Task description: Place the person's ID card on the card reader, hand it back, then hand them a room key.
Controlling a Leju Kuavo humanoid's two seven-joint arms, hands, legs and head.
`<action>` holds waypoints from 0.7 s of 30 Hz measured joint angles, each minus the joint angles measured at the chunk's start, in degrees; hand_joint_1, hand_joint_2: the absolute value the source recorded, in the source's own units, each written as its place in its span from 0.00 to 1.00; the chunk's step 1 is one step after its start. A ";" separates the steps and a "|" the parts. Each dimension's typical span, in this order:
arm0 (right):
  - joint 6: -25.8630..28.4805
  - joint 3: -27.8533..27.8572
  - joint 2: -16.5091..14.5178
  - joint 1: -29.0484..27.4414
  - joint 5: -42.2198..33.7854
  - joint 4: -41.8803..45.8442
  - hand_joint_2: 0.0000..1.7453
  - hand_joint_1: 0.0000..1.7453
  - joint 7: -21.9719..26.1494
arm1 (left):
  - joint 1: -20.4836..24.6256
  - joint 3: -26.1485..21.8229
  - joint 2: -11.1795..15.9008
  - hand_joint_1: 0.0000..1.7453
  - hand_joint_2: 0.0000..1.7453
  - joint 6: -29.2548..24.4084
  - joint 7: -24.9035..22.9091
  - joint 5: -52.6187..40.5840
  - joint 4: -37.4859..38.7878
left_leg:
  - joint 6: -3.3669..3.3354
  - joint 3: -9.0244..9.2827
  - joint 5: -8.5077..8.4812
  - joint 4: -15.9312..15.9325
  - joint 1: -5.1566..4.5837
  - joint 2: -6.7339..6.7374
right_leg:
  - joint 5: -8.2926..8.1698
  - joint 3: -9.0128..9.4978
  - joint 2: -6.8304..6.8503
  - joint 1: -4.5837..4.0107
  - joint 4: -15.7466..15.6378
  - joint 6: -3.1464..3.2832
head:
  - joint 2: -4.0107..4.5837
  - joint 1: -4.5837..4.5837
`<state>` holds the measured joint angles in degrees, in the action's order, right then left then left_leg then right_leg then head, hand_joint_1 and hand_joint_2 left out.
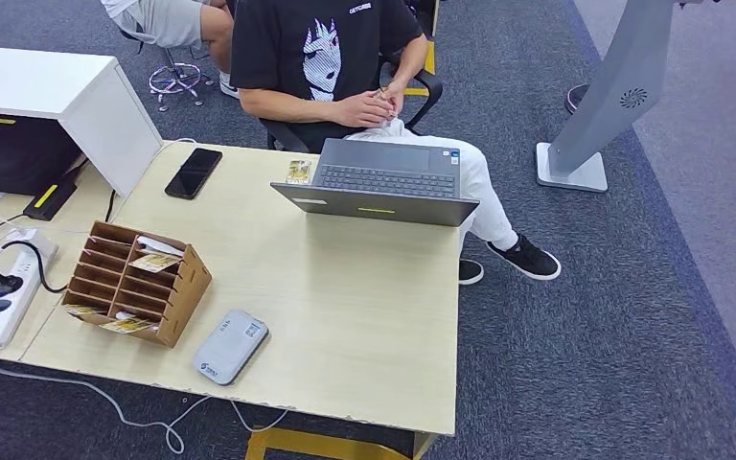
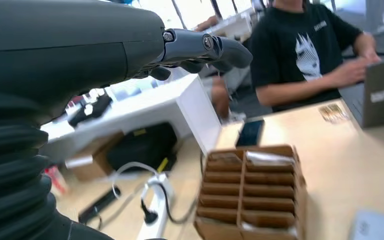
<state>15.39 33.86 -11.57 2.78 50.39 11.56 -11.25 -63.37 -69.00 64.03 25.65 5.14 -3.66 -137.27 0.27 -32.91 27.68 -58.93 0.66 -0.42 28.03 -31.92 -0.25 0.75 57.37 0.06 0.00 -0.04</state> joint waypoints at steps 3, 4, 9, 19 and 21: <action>0.01 0.43 -0.01 0.11 -0.11 0.00 1.00 0.00 0.01 | 0.13 3.25 1.15 0.00 1.00 -3.65 0.42 -3.90 1.50 | 0.01 0.00 -0.01 0.00 0.01 0.01 | -0.01 0.01 -0.01 0.00 0.01 0.01 | 0.00 0.00; 0.01 0.54 -0.01 0.13 -0.13 0.00 1.00 0.00 0.01 | 0.19 4.21 1.55 0.00 1.00 -4.03 0.47 -4.28 1.96 | 0.02 0.00 -0.01 0.00 0.01 0.02 | -0.01 0.01 -0.02 0.00 0.01 0.01 | 0.00 0.01; -0.08 0.99 -0.02 0.18 -0.16 0.00 1.00 0.00 0.01 | 2.09 7.67 3.49 0.00 1.00 -6.24 -1.38 -8.22 4.20 | 0.03 0.00 -0.02 0.00 -0.01 -0.01 | -0.01 -0.03 0.00 0.00 0.01 0.01 | 0.00 0.01; -0.07 2.28 -0.39 0.40 0.65 0.00 1.00 0.00 -0.01 | 26.42 38.96 6.22 0.00 1.00 -14.51 -4.92 -24.43 15.36 | 0.08 0.02 -0.09 0.00 0.03 -0.13 | -0.11 0.06 0.07 -0.02 0.02 0.14 | 0.00 -0.07; -0.08 2.45 -0.43 0.41 0.67 0.00 1.00 0.00 -0.01 | 28.13 41.17 6.24 0.00 1.00 -13.90 -4.88 -24.62 16.02 | 0.07 0.01 -0.09 0.00 0.01 -0.13 | -0.11 0.05 0.07 -0.02 0.02 0.14 | 0.00 -0.07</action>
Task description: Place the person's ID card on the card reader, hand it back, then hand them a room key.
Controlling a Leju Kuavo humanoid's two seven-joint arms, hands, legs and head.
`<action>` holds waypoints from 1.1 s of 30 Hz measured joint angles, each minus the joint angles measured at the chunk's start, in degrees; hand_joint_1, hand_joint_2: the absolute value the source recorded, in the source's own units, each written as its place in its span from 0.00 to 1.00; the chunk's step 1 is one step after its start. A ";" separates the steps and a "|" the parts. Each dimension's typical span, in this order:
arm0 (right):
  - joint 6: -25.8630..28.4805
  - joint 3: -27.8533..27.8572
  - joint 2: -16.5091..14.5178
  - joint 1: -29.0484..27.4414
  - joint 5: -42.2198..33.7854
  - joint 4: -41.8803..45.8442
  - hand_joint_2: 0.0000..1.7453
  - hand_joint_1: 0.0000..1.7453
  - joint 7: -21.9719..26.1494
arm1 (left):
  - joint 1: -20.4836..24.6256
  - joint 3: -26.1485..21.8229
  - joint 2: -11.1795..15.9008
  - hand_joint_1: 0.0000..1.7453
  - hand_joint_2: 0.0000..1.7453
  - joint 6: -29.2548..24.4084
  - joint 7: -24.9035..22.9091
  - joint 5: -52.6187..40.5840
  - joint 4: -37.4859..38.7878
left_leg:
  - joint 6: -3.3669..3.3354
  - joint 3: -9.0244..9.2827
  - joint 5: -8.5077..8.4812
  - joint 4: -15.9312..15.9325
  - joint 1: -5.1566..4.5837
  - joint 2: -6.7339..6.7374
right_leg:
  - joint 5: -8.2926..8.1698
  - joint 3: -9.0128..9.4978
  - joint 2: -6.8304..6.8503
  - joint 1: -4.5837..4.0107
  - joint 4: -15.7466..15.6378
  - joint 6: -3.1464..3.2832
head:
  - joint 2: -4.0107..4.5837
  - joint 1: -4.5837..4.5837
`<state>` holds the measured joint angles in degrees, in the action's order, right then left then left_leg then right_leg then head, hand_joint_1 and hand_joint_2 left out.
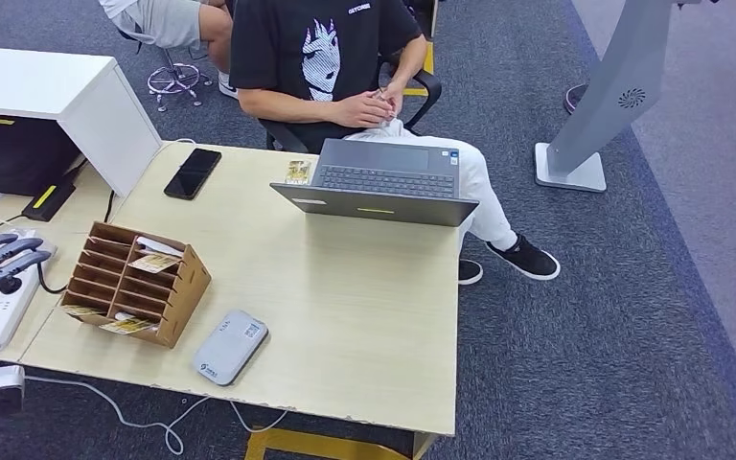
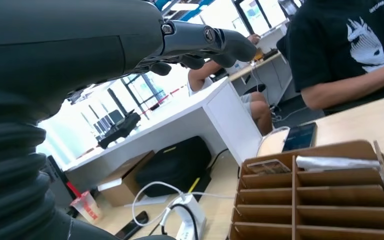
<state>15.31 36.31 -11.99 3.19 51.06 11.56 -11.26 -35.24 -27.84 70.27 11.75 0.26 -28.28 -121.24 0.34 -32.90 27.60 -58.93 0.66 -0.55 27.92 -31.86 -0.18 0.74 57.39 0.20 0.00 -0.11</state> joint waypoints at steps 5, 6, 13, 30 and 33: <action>0.02 0.39 -0.04 0.01 0.15 0.00 1.00 0.00 0.01 | 4.95 4.46 -0.64 0.00 1.00 1.93 0.38 -3.69 1.67 | -0.01 -0.03 0.01 0.00 -0.02 -0.03 | 0.01 0.00 0.02 0.01 -0.01 -0.01 | 0.00 0.00; 0.02 0.45 -0.05 0.02 0.21 0.00 1.00 0.00 0.01 | 6.74 5.81 -1.15 0.00 1.00 2.14 0.62 -5.40 2.41 | -0.01 -0.03 0.01 0.00 -0.02 -0.03 | 0.01 0.00 0.03 0.01 -0.01 -0.01 | 0.00 -0.01; 0.07 0.79 -0.15 0.08 1.24 0.00 1.00 0.00 0.52 | 20.34 20.16 -8.02 0.00 1.00 -0.17 2.76 -15.10 11.51 | -0.01 -0.02 -0.01 0.00 0.00 -0.08 | 0.01 0.00 0.08 0.02 -0.01 -0.01 | 0.00 0.02; -0.01 1.63 -0.22 0.18 3.00 0.02 1.00 0.00 1.41 | 39.51 36.30 -21.43 0.00 1.00 -13.29 0.88 -28.77 25.88 | -0.03 -0.02 -0.02 -0.03 -0.04 -0.04 | -0.01 -0.05 0.04 0.03 -0.03 -0.02 | 0.00 0.02; -0.01 1.78 -0.24 0.25 3.21 0.02 1.00 0.00 1.60 | 40.89 37.38 -24.09 0.00 1.00 -15.38 0.91 -29.83 27.86 | -0.03 -0.02 -0.02 -0.03 -0.04 0.06 | -0.02 -0.08 -0.05 0.03 -0.03 -0.01 | 0.00 0.02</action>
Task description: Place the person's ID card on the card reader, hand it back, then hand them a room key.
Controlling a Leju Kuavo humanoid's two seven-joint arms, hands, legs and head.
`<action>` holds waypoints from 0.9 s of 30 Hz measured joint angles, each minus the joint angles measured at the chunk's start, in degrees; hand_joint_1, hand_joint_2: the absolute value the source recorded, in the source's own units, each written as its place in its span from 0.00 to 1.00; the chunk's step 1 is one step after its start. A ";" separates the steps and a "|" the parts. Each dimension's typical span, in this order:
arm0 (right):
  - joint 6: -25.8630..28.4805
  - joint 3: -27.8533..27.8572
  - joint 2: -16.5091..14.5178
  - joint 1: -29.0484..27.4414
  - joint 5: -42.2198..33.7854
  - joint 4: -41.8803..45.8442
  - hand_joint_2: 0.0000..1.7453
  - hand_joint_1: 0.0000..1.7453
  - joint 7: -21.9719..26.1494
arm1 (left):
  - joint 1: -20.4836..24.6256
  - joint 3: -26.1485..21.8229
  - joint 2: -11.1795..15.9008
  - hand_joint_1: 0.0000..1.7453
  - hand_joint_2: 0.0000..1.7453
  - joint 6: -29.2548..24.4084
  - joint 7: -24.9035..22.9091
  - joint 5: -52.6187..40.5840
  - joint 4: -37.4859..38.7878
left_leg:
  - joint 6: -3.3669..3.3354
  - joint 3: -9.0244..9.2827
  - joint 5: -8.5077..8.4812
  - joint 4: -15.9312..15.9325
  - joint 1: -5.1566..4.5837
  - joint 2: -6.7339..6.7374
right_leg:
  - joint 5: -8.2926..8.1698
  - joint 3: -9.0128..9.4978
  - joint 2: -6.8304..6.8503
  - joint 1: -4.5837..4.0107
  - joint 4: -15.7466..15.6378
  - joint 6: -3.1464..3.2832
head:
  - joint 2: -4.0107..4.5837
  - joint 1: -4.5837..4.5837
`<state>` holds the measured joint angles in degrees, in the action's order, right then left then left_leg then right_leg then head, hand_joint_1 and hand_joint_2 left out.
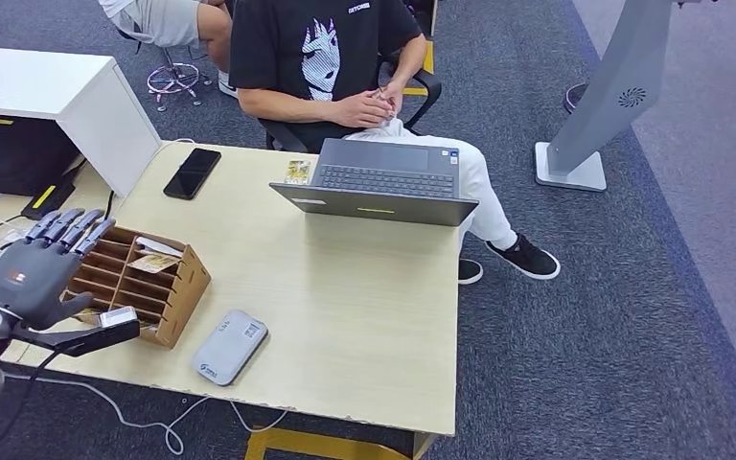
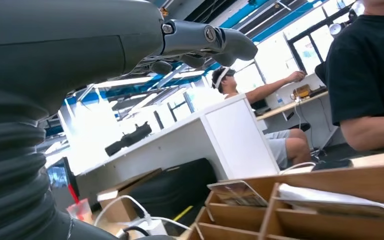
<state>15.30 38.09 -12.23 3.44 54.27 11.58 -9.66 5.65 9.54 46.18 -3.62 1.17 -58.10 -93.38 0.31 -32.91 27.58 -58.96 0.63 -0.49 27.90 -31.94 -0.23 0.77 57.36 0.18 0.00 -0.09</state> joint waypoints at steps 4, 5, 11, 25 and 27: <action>-0.04 0.19 -0.03 0.07 0.00 0.00 1.00 0.00 0.09 | 1.36 1.03 -2.51 0.00 1.00 -0.93 -0.01 -0.47 1.86 | 0.00 -0.01 0.00 -0.01 0.00 0.09 | 0.00 -0.04 -0.07 0.00 0.00 -0.01 | 0.00 0.01; -0.06 0.20 -0.04 0.11 0.01 0.00 1.00 0.00 0.11 | 1.57 1.18 -2.97 0.00 1.00 -1.00 0.00 -0.52 2.14 | 0.00 -0.01 0.00 -0.01 0.00 0.12 | 0.00 -0.04 -0.09 0.00 0.00 0.00 | 0.00 0.00; -0.07 0.27 -0.05 0.14 0.04 -0.01 1.00 0.00 0.11 | 2.43 1.39 -4.16 0.00 1.00 -1.01 0.01 -0.55 2.83 | 0.00 -0.01 0.01 -0.01 0.01 0.21 | -0.01 -0.09 -0.16 0.00 0.00 0.00 | 0.00 0.00; -0.39 0.64 -0.05 0.13 -0.11 0.00 1.00 0.00 0.48 | 3.33 2.04 -5.84 0.00 1.00 -1.10 0.01 -1.10 3.46 | 0.00 -0.01 0.01 -0.01 0.01 0.24 | -0.01 -0.08 -0.16 -0.01 0.00 0.00 | 0.00 0.01; -0.48 0.68 -0.05 0.14 -0.10 0.00 1.00 0.00 0.73 | 3.55 2.18 -6.05 0.00 1.00 -1.76 -0.11 -2.17 3.80 | 0.00 -0.01 0.01 -0.01 0.01 0.24 | -0.01 -0.08 -0.16 0.00 0.00 0.00 | 0.00 0.01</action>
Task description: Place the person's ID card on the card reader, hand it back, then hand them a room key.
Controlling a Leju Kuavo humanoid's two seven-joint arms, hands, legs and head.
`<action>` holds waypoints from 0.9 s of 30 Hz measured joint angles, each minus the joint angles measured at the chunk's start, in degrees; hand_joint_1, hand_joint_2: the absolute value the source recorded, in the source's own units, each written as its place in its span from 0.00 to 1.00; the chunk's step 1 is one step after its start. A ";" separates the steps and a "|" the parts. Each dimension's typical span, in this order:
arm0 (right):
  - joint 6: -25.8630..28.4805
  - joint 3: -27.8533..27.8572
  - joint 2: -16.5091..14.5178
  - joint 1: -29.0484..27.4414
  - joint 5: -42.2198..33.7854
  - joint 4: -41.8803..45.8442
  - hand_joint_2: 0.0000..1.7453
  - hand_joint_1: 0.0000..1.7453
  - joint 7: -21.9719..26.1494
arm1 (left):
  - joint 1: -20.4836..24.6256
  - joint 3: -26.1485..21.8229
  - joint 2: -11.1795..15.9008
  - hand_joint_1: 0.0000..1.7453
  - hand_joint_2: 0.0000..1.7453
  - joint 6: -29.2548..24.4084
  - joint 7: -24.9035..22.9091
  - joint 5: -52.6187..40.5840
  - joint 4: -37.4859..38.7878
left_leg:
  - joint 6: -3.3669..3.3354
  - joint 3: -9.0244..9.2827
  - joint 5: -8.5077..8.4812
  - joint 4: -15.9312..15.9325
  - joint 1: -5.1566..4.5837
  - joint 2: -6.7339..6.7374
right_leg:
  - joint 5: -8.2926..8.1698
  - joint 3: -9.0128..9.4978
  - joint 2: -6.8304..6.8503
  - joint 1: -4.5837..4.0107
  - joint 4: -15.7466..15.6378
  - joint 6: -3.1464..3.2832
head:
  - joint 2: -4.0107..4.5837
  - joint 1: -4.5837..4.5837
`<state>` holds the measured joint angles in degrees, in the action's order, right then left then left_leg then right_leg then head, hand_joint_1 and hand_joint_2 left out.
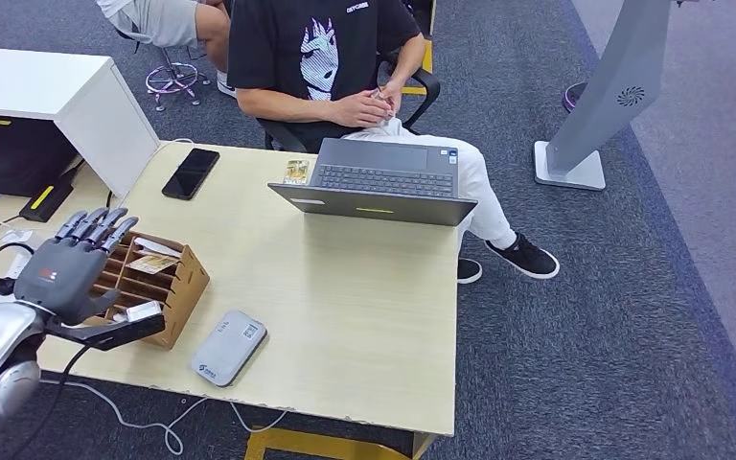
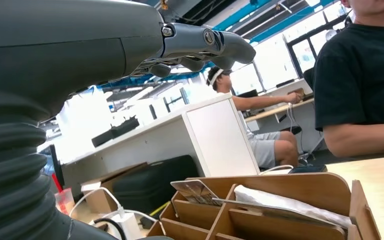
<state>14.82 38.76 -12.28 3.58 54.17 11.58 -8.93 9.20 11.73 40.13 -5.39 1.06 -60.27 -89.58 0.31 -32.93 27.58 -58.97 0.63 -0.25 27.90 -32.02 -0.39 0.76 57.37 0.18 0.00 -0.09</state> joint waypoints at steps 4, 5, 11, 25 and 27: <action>-0.11 0.08 0.00 0.02 0.07 0.00 1.00 0.00 0.46 | 1.14 0.08 -0.58 0.00 1.00 -3.67 -0.56 -3.66 2.32 | 0.00 0.00 0.00 0.00 0.00 0.00 | 0.00 0.00 0.00 0.00 0.00 0.00 | 0.00 -0.01; -0.15 0.08 0.00 0.02 0.08 0.00 1.00 0.00 0.50 | 1.43 0.08 -0.74 0.00 1.00 -4.36 -0.55 -4.12 3.05 | 0.00 0.01 0.00 0.00 0.00 0.00 | 0.00 0.00 0.00 0.00 0.00 0.00 | 0.00 0.00; -0.18 0.08 -0.01 0.02 0.11 0.00 1.00 0.00 0.54 | 2.17 0.08 -1.48 0.00 1.00 -5.42 -0.50 -4.79 5.68 | 0.00 0.01 0.00 0.00 0.01 0.00 | 0.00 0.00 0.00 0.00 0.01 0.00 | 0.00 0.00; -0.05 0.47 -0.02 0.07 0.19 -0.01 1.00 0.00 1.07 | 3.14 -0.46 -4.20 0.00 1.00 -10.06 -0.06 -5.04 13.39 | 0.00 0.00 0.00 0.00 0.00 0.00 | 0.00 0.00 0.00 0.00 0.01 0.00 | 0.00 -0.01; -0.07 0.52 -0.03 0.07 0.28 -0.02 1.00 0.00 1.21 | 3.15 -0.58 -4.62 0.00 1.00 -11.53 0.53 -5.20 13.86 | 0.00 0.00 0.00 0.00 0.00 0.00 | 0.00 0.00 0.00 0.00 0.01 0.00 | 0.00 -0.01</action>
<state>14.75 39.29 -12.32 3.65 54.44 11.57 -7.72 12.35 11.15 35.51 -16.92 1.59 -65.47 -75.72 0.32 -32.93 27.58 -58.97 0.63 -0.25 27.89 -32.02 -0.39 0.76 57.37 0.18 0.00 -0.09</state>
